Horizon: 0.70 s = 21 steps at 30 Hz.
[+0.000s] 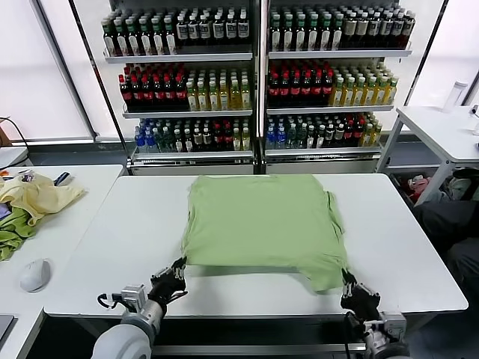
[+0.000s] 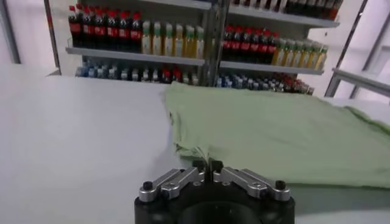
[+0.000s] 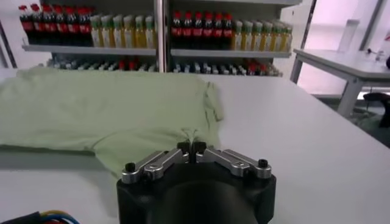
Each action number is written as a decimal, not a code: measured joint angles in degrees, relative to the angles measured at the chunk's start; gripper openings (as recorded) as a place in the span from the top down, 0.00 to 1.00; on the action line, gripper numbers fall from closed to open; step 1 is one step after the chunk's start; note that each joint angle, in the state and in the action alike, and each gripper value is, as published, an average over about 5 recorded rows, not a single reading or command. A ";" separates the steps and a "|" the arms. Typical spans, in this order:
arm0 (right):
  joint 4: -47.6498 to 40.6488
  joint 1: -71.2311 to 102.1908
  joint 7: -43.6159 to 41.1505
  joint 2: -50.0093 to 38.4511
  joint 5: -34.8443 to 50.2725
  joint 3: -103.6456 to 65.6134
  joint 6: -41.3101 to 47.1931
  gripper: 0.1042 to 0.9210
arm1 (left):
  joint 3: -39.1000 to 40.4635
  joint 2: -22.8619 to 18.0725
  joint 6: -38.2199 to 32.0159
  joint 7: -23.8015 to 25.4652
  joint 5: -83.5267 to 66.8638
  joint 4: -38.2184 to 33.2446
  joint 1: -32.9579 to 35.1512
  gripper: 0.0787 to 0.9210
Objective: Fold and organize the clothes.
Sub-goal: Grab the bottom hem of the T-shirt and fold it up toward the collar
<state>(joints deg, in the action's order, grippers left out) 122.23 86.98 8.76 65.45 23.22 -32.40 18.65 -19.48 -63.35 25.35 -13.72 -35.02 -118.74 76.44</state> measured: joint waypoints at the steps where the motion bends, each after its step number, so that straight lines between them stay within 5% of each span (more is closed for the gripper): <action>1: -0.31 -0.78 0.01 -0.38 0.25 0.08 -0.06 0.97 | -0.02 0.32 -0.13 0.08 -0.32 0.04 -0.33 0.96; 21: -14.06 -21.04 -0.57 -6.28 1.81 8.28 0.30 0.97 | 6.99 1.40 -2.05 -0.46 1.45 11.74 -14.14 0.96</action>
<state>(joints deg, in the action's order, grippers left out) 108.17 65.93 8.19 59.18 25.03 -24.12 18.95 -12.49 -61.95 23.30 -14.18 -33.57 -106.99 62.30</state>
